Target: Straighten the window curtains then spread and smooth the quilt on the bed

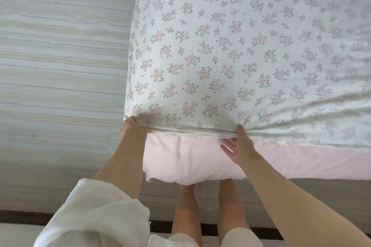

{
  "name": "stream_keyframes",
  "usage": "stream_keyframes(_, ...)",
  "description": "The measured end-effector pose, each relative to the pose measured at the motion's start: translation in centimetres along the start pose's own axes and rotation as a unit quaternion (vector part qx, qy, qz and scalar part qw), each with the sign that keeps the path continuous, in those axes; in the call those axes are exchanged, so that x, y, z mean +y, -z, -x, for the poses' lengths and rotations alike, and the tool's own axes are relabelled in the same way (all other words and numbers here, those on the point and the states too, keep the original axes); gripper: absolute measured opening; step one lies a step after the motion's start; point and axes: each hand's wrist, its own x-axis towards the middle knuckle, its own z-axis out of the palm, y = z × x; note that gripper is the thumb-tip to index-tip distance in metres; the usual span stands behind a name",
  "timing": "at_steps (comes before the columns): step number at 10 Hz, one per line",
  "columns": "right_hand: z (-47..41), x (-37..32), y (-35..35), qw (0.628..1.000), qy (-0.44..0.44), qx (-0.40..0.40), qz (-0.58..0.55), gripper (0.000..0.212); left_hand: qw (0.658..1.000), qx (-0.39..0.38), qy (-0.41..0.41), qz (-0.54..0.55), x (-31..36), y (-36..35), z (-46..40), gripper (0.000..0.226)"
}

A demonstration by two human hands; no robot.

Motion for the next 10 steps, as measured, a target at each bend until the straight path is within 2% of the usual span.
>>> stream_keyframes(1,-0.2,0.3,0.5,0.982,-0.037,0.041,0.183,0.044,0.998,0.008,0.061,-0.018,-0.5,-1.1,-1.1,0.012)
stream_keyframes(2,-0.3,0.1,1.3,0.927,0.077,0.107,0.352,0.052,0.988,0.055,0.006,-0.144,-0.9,-1.9,0.0,0.027)
stream_keyframes(3,-0.5,-1.1,1.5,0.809,0.284,0.188,0.479,0.034,0.879,0.091,-0.257,-0.390,-2.4,-2.9,1.8,0.062)
stream_keyframes(4,-1.4,-3.0,1.2,0.694,0.440,0.202,0.533,0.015,0.690,-0.053,-0.483,-0.536,-4.4,-5.7,3.6,0.066)
stream_keyframes(5,-2.8,-4.3,0.9,0.613,0.431,0.137,0.648,0.052,0.529,-0.174,-0.539,-0.632,-6.7,-7.6,4.1,0.071)
stream_keyframes(6,-3.4,-1.6,1.2,0.562,0.352,0.039,0.748,0.064,0.487,-0.183,-0.476,-0.709,-8.6,-5.5,2.3,0.077)
stream_keyframes(7,-2.4,2.7,1.9,0.539,0.305,-0.041,0.785,0.057,0.474,-0.201,-0.469,-0.718,-9.1,-1.2,0.6,0.074)
stream_keyframes(8,-1.0,3.5,2.3,0.578,0.242,-0.100,0.772,0.044,0.507,-0.221,-0.473,-0.686,-8.1,0.9,0.2,0.059)
stream_keyframes(9,0.0,0.3,0.8,0.614,0.229,-0.106,0.748,0.040,0.536,-0.165,-0.492,-0.666,-7.2,-0.7,1.7,0.040)
stream_keyframes(10,1.6,-4.4,-1.2,0.722,0.294,-0.119,0.615,0.036,0.501,-0.081,-0.501,-0.701,-7.3,-3.6,3.8,0.044)
